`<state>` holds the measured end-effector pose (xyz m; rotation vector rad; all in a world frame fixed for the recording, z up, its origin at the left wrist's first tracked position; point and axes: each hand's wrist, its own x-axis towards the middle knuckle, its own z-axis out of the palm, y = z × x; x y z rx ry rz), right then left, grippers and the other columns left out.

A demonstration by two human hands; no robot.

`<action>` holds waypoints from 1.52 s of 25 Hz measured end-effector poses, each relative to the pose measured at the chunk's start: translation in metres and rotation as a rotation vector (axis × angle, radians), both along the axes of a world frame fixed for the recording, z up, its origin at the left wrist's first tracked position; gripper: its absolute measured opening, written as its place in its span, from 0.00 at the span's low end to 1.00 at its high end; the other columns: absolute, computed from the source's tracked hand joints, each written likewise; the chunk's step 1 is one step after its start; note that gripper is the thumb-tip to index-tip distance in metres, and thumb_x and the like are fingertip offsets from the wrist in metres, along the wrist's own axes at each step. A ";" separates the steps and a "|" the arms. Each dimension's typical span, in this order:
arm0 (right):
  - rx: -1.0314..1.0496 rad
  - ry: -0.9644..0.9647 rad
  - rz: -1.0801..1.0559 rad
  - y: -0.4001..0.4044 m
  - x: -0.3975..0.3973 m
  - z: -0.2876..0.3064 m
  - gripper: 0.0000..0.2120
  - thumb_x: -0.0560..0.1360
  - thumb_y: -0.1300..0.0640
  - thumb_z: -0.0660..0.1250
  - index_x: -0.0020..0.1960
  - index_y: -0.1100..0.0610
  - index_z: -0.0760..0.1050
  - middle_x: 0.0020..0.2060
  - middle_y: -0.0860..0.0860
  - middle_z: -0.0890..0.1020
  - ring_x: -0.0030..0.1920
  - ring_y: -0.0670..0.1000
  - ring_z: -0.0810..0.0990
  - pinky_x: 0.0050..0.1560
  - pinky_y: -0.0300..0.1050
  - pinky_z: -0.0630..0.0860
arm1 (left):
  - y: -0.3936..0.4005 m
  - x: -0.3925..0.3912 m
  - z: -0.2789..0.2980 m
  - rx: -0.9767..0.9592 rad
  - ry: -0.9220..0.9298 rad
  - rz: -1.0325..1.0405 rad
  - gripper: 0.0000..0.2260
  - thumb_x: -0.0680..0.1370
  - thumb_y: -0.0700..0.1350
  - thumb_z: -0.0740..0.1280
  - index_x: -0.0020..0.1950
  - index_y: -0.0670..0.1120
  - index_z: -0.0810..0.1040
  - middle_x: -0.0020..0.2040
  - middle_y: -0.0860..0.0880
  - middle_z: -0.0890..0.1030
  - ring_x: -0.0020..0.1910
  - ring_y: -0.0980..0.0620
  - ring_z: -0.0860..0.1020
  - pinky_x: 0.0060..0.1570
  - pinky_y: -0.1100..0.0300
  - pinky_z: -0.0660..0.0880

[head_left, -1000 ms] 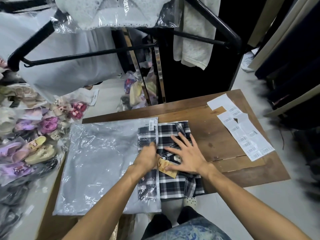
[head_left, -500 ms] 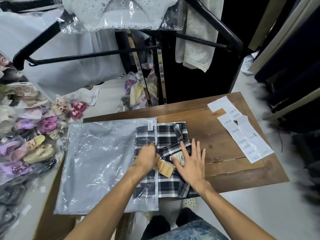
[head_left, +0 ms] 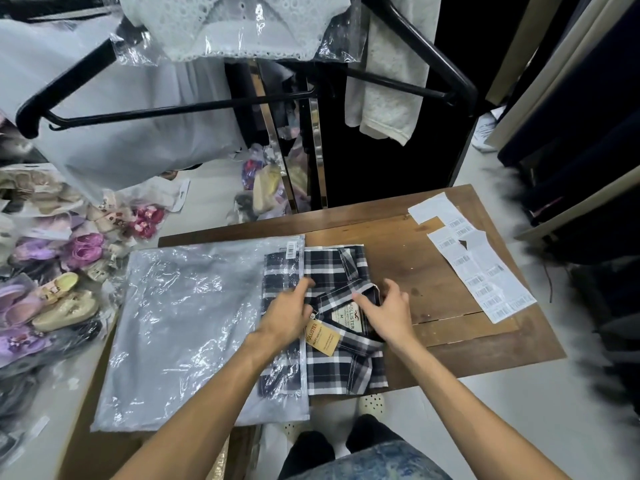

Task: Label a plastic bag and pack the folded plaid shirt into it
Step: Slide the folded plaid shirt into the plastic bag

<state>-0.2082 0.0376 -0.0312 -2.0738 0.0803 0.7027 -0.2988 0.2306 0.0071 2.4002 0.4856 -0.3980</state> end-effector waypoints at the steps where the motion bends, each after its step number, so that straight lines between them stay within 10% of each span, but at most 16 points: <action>1: 0.052 0.119 -0.045 -0.001 0.008 0.003 0.32 0.74 0.46 0.76 0.72 0.60 0.71 0.58 0.53 0.82 0.55 0.52 0.83 0.63 0.55 0.79 | 0.001 -0.002 0.000 0.001 -0.007 -0.026 0.18 0.84 0.37 0.59 0.73 0.45 0.65 0.43 0.43 0.82 0.35 0.46 0.84 0.32 0.52 0.82; 7: 0.156 0.185 0.228 0.000 0.017 0.023 0.15 0.81 0.51 0.69 0.66 0.54 0.75 0.62 0.40 0.78 0.60 0.44 0.78 0.68 0.48 0.71 | 0.008 -0.007 0.003 -0.027 -0.010 -0.153 0.13 0.84 0.39 0.60 0.69 0.44 0.68 0.48 0.45 0.79 0.42 0.47 0.82 0.45 0.50 0.83; 13: 0.501 0.550 -0.175 -0.002 0.021 0.010 0.11 0.80 0.61 0.70 0.62 0.60 0.78 0.48 0.57 0.88 0.46 0.55 0.88 0.40 0.47 0.84 | 0.019 -0.011 0.010 0.040 -0.053 -0.248 0.10 0.83 0.40 0.59 0.65 0.45 0.69 0.42 0.52 0.75 0.39 0.51 0.76 0.44 0.50 0.78; 19: 0.290 0.174 0.120 0.007 0.004 0.005 0.11 0.80 0.56 0.69 0.62 0.54 0.80 0.54 0.48 0.87 0.54 0.49 0.86 0.57 0.49 0.82 | 0.016 -0.012 0.009 0.049 -0.076 -0.242 0.12 0.84 0.40 0.59 0.67 0.45 0.69 0.40 0.53 0.75 0.35 0.58 0.75 0.35 0.65 0.70; 28: 0.241 0.163 0.293 0.010 0.016 0.011 0.09 0.78 0.60 0.72 0.56 0.50 0.82 0.53 0.45 0.86 0.56 0.47 0.83 0.60 0.47 0.77 | 0.017 -0.014 -0.001 0.064 -0.093 -0.248 0.09 0.84 0.39 0.59 0.62 0.45 0.74 0.44 0.56 0.74 0.41 0.57 0.73 0.58 0.52 0.76; 38: 0.027 0.038 0.210 0.045 0.013 0.014 0.15 0.79 0.44 0.68 0.61 0.50 0.76 0.57 0.48 0.84 0.55 0.51 0.83 0.59 0.49 0.78 | 0.016 -0.012 -0.009 0.035 -0.099 -0.259 0.05 0.84 0.40 0.58 0.54 0.49 0.71 0.50 0.49 0.77 0.46 0.51 0.78 0.50 0.56 0.78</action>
